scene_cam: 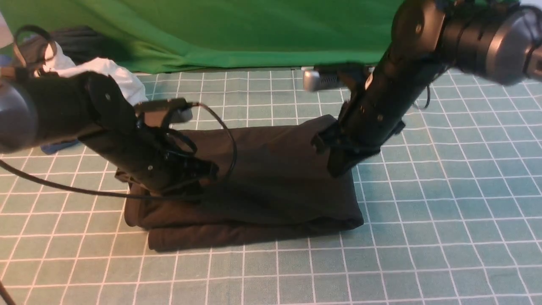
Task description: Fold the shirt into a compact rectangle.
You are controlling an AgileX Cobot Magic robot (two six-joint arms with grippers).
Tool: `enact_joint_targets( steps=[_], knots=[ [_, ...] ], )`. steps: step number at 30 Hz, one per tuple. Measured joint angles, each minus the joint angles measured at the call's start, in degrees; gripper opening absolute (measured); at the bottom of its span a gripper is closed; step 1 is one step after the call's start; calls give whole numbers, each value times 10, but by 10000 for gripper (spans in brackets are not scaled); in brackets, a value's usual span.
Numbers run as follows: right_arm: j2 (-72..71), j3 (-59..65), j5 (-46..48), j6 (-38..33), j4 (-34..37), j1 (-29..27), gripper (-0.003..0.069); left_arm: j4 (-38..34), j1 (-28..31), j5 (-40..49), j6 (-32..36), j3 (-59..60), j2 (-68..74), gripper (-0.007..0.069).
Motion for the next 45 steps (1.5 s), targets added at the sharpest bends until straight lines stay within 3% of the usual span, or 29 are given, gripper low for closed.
enact_joint_targets(
  steps=[13,19,26,30,31,33,34,37,40,45],
  knots=[
    [2,119,-80,5,-58,0,19,19,0,23,-16,3,15,11],
    [-9,95,-67,7,-79,-1,19,20,0,41,-18,3,-15,11],
    [-38,-8,-70,23,-79,-23,41,13,0,91,-20,3,-175,11],
    [-25,-44,-76,26,-77,-27,116,10,0,110,-20,13,-270,11],
    [-5,-61,-77,27,-77,-28,218,7,0,113,-21,26,-330,11],
    [6,-66,-81,27,-77,-28,274,7,0,113,-23,34,-359,11],
    [22,-70,-89,29,-76,-28,353,7,0,116,-26,48,-399,11],
    [52,-74,-110,39,-77,-28,482,6,0,118,-35,78,-478,11],
    [84,-77,-125,43,-78,-28,537,6,0,125,-59,114,-547,11],
    [106,-77,-142,57,-75,-28,524,6,0,138,-94,143,-621,11]
  ],
)
